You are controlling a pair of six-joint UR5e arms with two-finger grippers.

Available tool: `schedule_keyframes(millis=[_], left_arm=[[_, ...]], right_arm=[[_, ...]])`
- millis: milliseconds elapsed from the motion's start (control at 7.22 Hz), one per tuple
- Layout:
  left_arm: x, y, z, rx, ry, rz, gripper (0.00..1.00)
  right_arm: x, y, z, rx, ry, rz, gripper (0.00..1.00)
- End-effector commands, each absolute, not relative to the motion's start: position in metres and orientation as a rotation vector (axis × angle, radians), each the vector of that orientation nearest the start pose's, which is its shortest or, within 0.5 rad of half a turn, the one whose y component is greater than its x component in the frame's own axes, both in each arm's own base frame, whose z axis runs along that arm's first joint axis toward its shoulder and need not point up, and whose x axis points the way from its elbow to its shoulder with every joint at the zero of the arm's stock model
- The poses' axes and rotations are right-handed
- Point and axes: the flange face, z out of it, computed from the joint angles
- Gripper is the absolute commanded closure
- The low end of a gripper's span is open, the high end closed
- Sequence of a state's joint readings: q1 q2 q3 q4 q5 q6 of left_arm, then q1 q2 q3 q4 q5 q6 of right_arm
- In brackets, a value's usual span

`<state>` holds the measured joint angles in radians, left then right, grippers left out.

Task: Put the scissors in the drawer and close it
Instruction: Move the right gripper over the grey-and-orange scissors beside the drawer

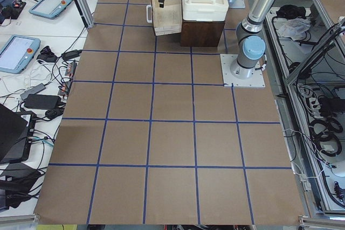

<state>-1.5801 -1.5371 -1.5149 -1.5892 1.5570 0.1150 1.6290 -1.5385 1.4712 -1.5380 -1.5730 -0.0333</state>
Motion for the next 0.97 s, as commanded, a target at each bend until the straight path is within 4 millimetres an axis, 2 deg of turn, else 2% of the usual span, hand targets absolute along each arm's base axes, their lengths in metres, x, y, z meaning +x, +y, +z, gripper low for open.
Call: schedule_keyframes(millis=[0, 139, 277, 416, 554, 693, 831], left_arm=[[-0.140, -0.481, 0.530, 0.199, 3.145, -0.112, 0.00], [-0.139, -0.482, 0.530, 0.199, 3.145, -0.112, 0.00], [-0.140, -0.481, 0.531, 0.199, 3.145, -0.115, 0.00], [-0.139, -0.481, 0.531, 0.199, 3.143, -0.119, 0.00], [-0.139, -0.481, 0.531, 0.199, 3.144, -0.120, 0.00], [-0.139, -0.481, 0.531, 0.199, 3.144, -0.120, 0.00], [-0.139, -0.481, 0.531, 0.199, 3.143, -0.119, 0.00]], right_arm=[[0.161, -0.499, 0.515, -0.149, 3.144, -0.046, 0.00], [0.160, -0.500, 0.515, -0.159, 3.137, -0.051, 0.00], [0.153, -0.501, 0.514, -0.310, 3.137, -0.038, 0.00], [0.139, -0.502, 0.508, -0.606, 3.098, 0.028, 0.00], [0.107, -0.504, 0.500, -0.853, 3.017, 0.124, 0.05], [0.061, -0.508, 0.495, -1.057, 2.929, 0.144, 0.07], [0.017, -0.511, 0.488, -1.206, 2.849, 0.152, 0.16]])
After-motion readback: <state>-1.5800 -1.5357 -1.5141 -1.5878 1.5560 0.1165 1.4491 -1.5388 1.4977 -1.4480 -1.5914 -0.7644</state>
